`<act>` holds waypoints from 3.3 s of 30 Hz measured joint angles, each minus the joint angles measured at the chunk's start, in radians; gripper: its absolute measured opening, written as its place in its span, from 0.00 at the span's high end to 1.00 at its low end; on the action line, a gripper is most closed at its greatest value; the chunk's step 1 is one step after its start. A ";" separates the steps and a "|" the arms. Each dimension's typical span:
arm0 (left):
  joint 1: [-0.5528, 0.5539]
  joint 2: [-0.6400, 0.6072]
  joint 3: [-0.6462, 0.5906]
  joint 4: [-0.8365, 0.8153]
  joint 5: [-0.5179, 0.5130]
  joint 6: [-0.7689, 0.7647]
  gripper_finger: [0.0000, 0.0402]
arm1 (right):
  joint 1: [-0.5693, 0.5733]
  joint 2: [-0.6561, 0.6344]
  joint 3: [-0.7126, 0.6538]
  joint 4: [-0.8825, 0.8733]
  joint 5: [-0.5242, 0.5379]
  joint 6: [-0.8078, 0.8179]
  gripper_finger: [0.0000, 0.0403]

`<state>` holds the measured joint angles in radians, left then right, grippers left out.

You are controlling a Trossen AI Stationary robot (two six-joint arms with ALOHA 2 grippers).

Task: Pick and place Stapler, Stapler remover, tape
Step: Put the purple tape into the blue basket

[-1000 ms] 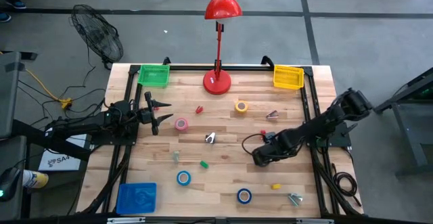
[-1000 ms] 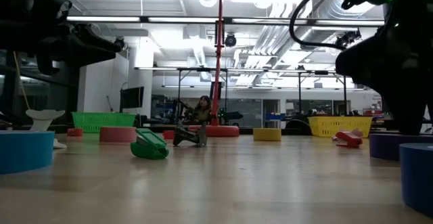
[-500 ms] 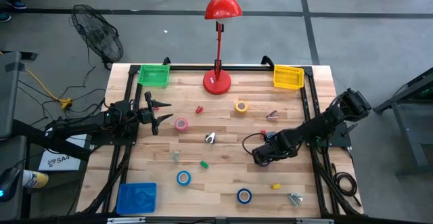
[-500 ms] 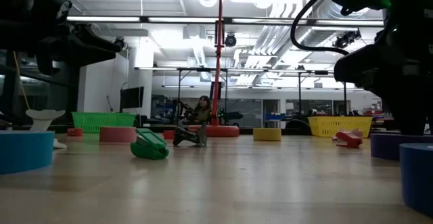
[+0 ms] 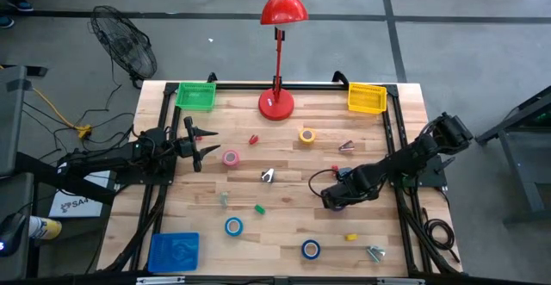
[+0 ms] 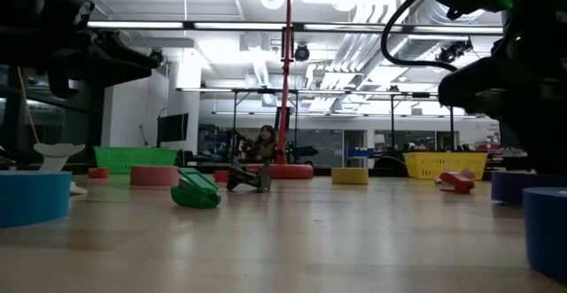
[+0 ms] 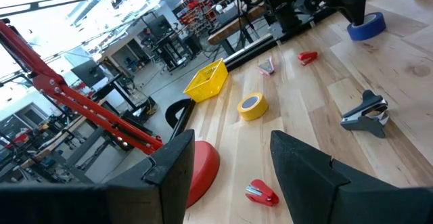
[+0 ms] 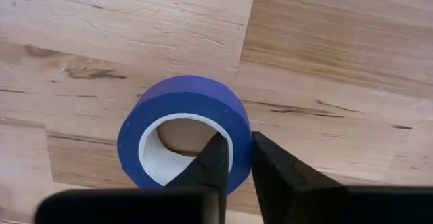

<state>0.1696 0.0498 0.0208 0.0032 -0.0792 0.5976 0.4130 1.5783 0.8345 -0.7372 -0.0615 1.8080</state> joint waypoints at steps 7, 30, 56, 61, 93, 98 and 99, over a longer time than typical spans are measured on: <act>0.000 0.000 0.000 0.000 0.000 0.000 0.53 | 0.000 -0.002 0.000 0.044 0.042 -0.003 0.94; 0.000 0.000 0.000 0.017 0.233 -0.941 0.53 | -0.129 -0.021 0.337 0.508 0.655 -0.904 0.94; 0.000 0.136 0.205 0.357 0.338 -1.170 0.53 | -0.290 -0.020 0.338 0.945 0.391 -1.198 0.94; 0.000 0.274 0.266 0.353 0.364 -1.141 0.53 | -0.304 -0.012 0.417 0.904 0.381 -1.254 0.94; 0.000 0.675 0.555 0.352 0.491 -0.890 0.53 | -0.320 0.246 0.900 0.549 0.514 -1.450 0.94; 0.000 0.675 0.555 0.346 0.481 -0.890 0.53 | -0.328 0.275 0.900 0.584 0.517 -1.440 0.94; 0.000 0.675 0.555 0.344 0.478 -0.890 0.53 | -0.327 0.279 0.900 0.585 0.525 -1.430 0.94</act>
<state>0.1696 0.7250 0.5755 0.3477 0.3988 -0.2924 0.0856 1.8569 1.7340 -0.1522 0.4639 0.3785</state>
